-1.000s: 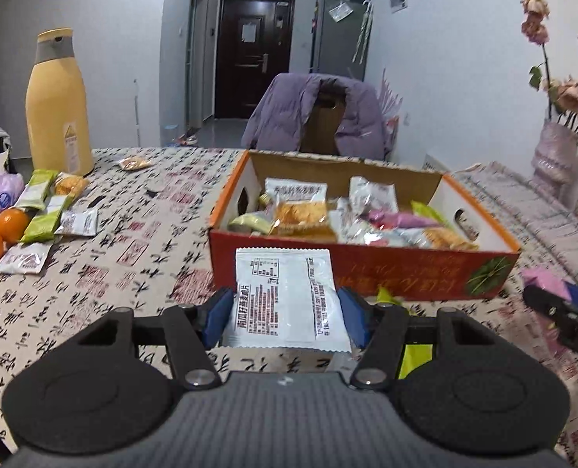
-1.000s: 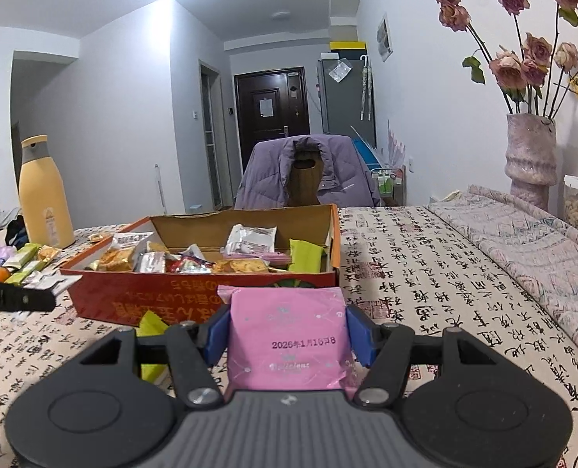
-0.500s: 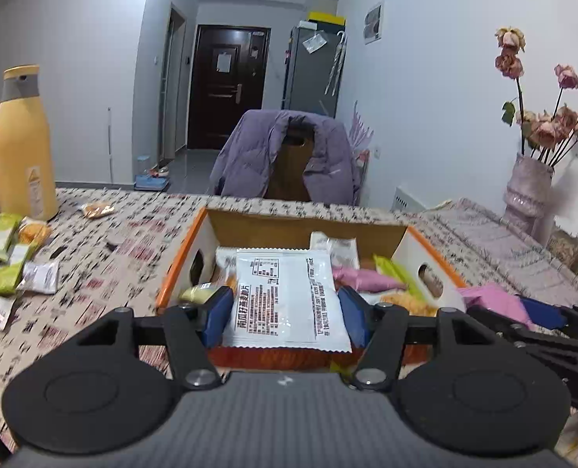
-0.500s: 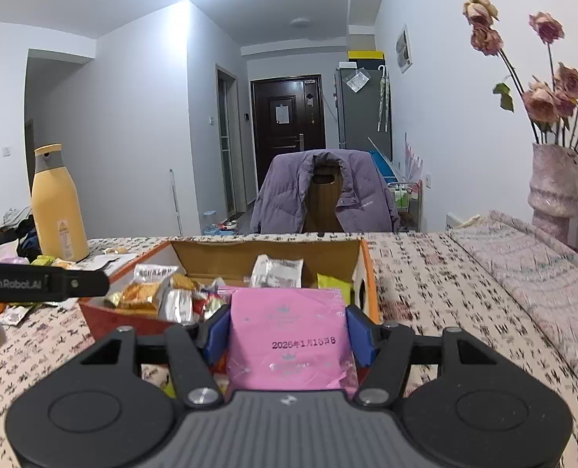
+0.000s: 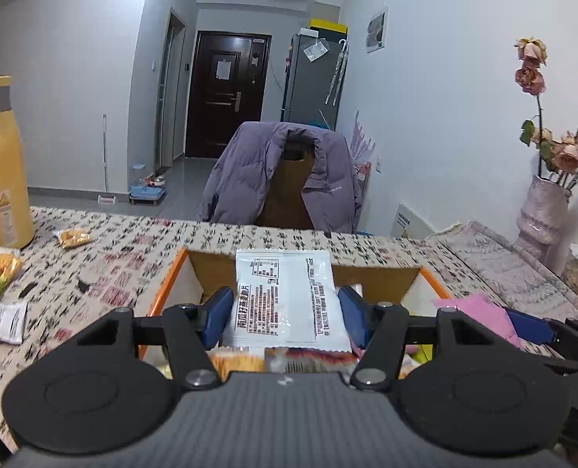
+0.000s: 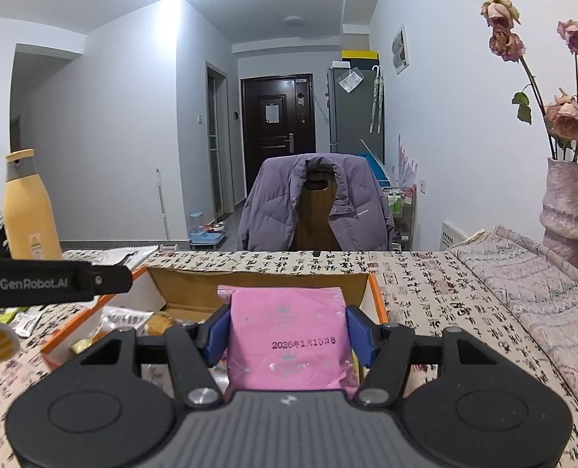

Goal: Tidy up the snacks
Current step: 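Carry the white sachet and pink pack over the cardboard box, then open both grippers to drop the sachet and pink pack into the box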

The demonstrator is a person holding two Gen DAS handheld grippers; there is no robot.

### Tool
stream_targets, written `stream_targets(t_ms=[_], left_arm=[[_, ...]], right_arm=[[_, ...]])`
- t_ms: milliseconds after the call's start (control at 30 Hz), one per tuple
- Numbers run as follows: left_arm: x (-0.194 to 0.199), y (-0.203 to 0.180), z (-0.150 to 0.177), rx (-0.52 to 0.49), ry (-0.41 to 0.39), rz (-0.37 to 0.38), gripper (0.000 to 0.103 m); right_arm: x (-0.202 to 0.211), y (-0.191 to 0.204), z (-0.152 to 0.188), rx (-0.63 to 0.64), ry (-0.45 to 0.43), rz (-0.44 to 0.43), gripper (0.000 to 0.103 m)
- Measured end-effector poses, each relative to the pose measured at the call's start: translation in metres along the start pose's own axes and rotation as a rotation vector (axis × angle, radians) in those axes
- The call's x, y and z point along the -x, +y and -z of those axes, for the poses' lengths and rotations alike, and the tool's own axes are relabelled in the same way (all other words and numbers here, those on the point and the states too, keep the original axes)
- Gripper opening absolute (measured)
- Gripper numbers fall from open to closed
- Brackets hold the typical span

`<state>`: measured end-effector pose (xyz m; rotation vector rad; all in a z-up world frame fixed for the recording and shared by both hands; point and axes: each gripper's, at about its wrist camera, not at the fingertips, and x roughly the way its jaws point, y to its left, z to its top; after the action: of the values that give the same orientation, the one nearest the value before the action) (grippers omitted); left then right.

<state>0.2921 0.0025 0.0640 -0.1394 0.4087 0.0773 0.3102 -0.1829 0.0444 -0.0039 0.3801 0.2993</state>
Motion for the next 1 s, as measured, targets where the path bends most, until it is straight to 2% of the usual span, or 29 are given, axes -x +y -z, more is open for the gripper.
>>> stream_targets(t_ms=[267,733,833,900,933,967,1000], left_arm=[[-0.040,0.013,0.014,0.024,0.042,-0.023,0.061],[-0.052,0.020,0.024,0.030,0.081,-0.039,0.062],[-0.053,0.021,0.025,0.032,0.086,-0.040,0.071],[-0.053,0.022,0.025,0.037,0.086,-0.047,0.077],[-0.053,0.022,0.025,0.039,0.086,-0.050,0.079],[-0.052,0.023,0.025,0.043,0.083,-0.053,0.084],[-0.052,0.023,0.025,0.047,0.079,-0.056,0.092]], right_arm=[[-0.034,-0.001,0.011,0.003,0.006,0.034,0.061],[-0.054,-0.004,0.030,-0.001,0.078,0.000,0.061],[-0.055,-0.004,0.031,-0.003,0.084,0.001,0.062],[-0.054,-0.005,0.032,-0.004,0.085,-0.004,0.067],[-0.053,-0.005,0.032,-0.003,0.082,-0.005,0.075],[-0.052,-0.005,0.032,-0.003,0.079,-0.005,0.084],[-0.051,-0.006,0.032,-0.005,0.074,-0.005,0.088]])
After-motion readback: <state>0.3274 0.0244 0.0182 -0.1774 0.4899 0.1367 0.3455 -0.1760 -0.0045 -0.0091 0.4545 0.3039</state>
